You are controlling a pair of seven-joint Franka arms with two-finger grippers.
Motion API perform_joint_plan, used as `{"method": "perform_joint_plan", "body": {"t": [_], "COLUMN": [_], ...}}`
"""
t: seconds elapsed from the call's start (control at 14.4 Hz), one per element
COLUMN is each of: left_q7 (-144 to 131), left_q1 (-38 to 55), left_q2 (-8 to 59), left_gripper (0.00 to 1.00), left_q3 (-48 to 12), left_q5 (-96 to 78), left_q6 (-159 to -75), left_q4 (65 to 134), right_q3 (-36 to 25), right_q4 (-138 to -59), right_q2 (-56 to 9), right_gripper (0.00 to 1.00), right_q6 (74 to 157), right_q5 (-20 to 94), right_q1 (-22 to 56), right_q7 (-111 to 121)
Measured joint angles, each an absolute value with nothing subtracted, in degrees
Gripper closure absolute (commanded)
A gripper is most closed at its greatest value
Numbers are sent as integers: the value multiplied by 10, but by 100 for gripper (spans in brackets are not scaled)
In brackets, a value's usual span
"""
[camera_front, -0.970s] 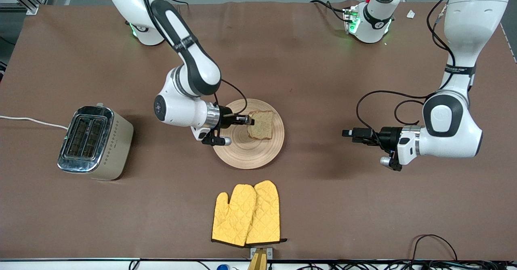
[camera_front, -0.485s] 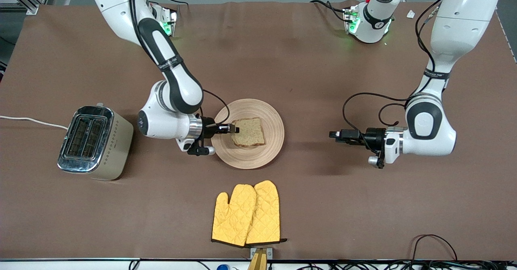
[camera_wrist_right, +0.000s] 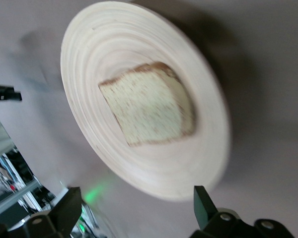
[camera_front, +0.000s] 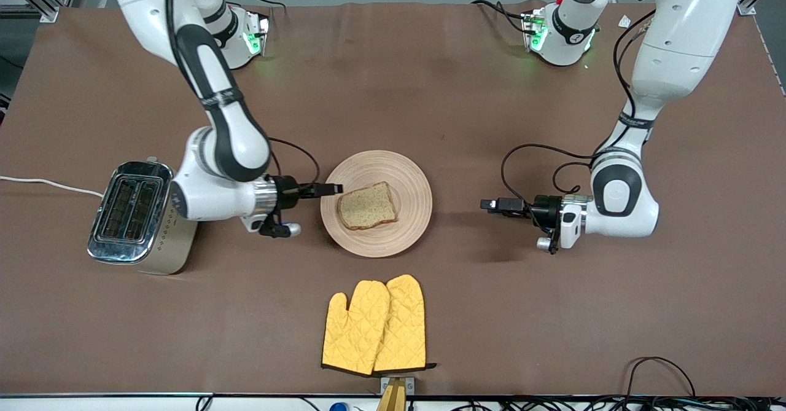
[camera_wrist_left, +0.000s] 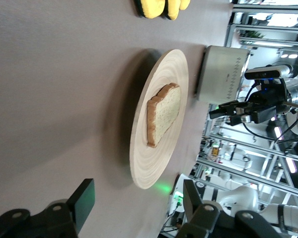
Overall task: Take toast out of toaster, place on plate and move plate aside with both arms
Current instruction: 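Release the toast onto the plate while the left gripper approaches the rim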
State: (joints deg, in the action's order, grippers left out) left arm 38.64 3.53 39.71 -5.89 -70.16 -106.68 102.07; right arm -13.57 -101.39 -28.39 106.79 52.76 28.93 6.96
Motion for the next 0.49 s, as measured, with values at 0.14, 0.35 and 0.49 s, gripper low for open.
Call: {"method": "perform_joint_plan", "body": {"t": [0.14,0.35,0.49], "left_q7": [404,430,456], "left_q1": [50,76,88], "left_q2": [407,420,433], "left_gripper": [22,25,27], "left_q3": [-60,-60,-60], "left_q5": [-725,-761,-781], "left_q6": [-1085,-1107,-1113], "left_q4": [1021,1021,1021], "right_q3": [-164,-169,-175], "right_q4": [-1013,-1009,-996], "right_q2": [-241,-153,-98], "right_gripper": [0,0,0], "right_q6": [1015,996,978], "right_q5": [438,228,126], "right_q1": [285,283,280], "right_q7": [54,-8,-22]}}
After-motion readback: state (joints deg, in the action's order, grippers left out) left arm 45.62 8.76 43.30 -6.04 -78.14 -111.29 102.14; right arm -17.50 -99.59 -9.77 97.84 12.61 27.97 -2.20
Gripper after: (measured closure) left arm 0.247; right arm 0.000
